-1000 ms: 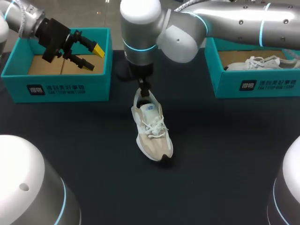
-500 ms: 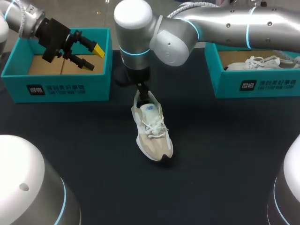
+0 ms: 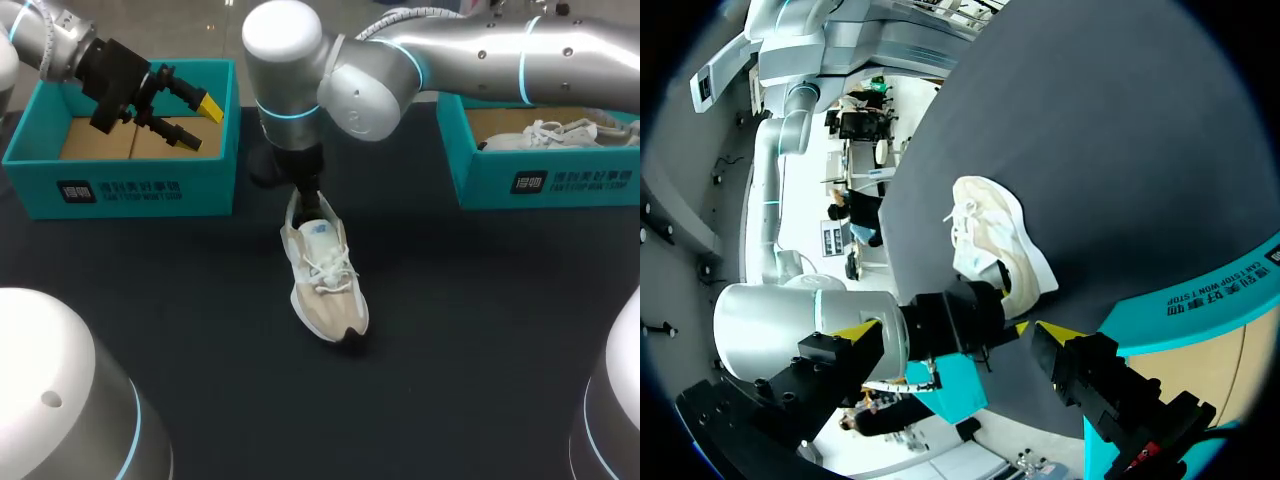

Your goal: Take the shoe out of the shoebox, open the shoe tongue, remove and reinsert the insole, then place the shoe into the shoebox

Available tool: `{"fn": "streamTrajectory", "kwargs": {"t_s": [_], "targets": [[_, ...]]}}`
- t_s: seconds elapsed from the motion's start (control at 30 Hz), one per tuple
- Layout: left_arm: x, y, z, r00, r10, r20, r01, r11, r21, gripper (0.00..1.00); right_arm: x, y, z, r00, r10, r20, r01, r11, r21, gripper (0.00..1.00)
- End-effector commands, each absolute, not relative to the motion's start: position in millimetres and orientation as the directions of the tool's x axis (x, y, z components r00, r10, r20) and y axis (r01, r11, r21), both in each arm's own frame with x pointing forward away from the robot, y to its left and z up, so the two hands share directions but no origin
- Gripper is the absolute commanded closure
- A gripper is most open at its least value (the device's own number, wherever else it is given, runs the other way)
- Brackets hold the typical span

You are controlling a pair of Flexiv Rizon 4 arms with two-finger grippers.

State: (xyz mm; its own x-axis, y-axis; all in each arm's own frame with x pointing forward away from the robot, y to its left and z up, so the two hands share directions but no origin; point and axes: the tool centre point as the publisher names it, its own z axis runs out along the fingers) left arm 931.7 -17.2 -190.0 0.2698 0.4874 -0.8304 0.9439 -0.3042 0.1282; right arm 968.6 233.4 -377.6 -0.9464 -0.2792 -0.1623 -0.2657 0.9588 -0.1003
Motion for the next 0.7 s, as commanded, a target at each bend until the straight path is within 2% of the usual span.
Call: {"fn": "streamTrajectory", "kwargs": {"t_s": [0.03,0.07,0.1,0.13,0.37,0.57,0.7], "targets": [[931.5,-17.0,-189.6,0.271,0.49,-0.829,0.944,-0.305,0.128,0.0,968.0,234.8,-380.4,-0.948,-0.278,-0.154,-0.266,0.959,-0.099,0.73],[931.5,-17.0,-189.6,0.271,0.49,-0.829,0.944,-0.305,0.128,0.0,967.1,234.8,-381.5,-0.949,-0.277,-0.152,-0.264,0.959,-0.099,0.78],[931.5,-17.0,-189.6,0.271,0.49,-0.829,0.944,-0.305,0.128,0.0,966.0,234.9,-382.2,-0.95,-0.273,-0.148,-0.261,0.96,-0.098,0.94],[931.5,-17.0,-189.6,0.271,0.49,-0.829,0.944,-0.305,0.128,0.0,964.7,234.8,-383.0,-0.953,-0.268,-0.142,-0.256,0.962,-0.098,1.0],[931.5,-17.0,-189.6,0.271,0.49,-0.829,0.944,-0.305,0.128,0.0,958.5,226.0,-368.4,-0.968,-0.204,-0.148,-0.195,0.978,-0.071,1.0],[931.5,-17.0,-189.6,0.271,0.49,-0.829,0.944,-0.305,0.128,0.0,948.0,216.5,-323.6,-0.972,-0.176,-0.156,-0.177,0.984,-0.005,1.0],[931.5,-17.0,-189.6,0.271,0.49,-0.829,0.944,-0.305,0.128,0.0,943.2,211.0,-290.4,-0.976,-0.196,-0.096,-0.201,0.979,0.041,1.0]]}}
